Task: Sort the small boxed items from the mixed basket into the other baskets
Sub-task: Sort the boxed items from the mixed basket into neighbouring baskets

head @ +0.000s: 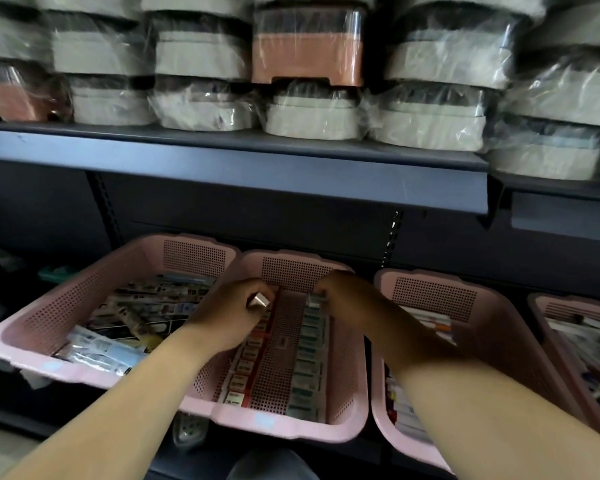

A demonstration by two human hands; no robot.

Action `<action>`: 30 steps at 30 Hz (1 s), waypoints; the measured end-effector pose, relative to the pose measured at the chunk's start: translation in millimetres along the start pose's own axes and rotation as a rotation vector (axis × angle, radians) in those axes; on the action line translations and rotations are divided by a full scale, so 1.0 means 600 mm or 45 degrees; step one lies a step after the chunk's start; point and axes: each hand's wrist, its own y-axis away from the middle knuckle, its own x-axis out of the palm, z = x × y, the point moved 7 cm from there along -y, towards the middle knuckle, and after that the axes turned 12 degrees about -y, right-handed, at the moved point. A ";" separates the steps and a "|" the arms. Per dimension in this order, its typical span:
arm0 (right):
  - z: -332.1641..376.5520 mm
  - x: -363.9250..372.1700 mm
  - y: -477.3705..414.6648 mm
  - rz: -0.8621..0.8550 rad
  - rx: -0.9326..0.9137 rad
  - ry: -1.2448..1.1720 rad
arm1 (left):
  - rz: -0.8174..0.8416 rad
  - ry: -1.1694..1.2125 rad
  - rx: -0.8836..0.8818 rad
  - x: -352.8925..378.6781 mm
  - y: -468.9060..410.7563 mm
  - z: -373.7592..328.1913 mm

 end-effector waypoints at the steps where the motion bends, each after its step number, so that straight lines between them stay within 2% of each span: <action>1: -0.005 0.008 -0.012 0.063 0.058 0.020 | 0.013 -0.006 -0.009 0.005 0.000 0.008; 4: -0.016 0.028 -0.035 0.161 0.186 0.109 | -0.002 -0.007 -0.008 0.011 0.002 0.023; 6: -0.013 0.027 -0.039 0.029 0.156 0.195 | -0.014 -0.019 0.004 0.012 0.002 0.026; 8: -0.013 0.033 -0.036 -0.008 0.174 0.221 | 0.001 -0.004 -0.001 0.015 0.002 0.031; 10: -0.020 0.042 -0.044 -0.017 0.228 0.154 | 0.009 0.029 -0.004 0.016 0.004 0.033; 13: -0.047 0.061 -0.052 0.040 0.455 -0.092 | -0.022 0.016 0.030 0.010 0.008 0.031; 17: -0.063 0.068 -0.060 -0.058 0.569 -0.400 | 0.022 -0.029 -0.023 0.010 0.016 0.029; 19: -0.073 0.079 -0.059 -0.029 0.682 -0.513 | 0.016 -0.050 -0.031 0.007 0.019 0.024; 22: -0.089 0.083 -0.059 -0.121 0.835 -0.702 | 0.021 -0.043 -0.036 0.003 0.025 0.016; 26: -0.084 0.080 -0.060 -0.116 0.814 -0.617 | -0.031 -0.075 -0.007 -0.004 0.031 0.008; 30: -0.082 0.080 -0.061 -0.105 0.829 -0.564 | 0.006 -0.068 -0.021 -0.004 0.034 0.004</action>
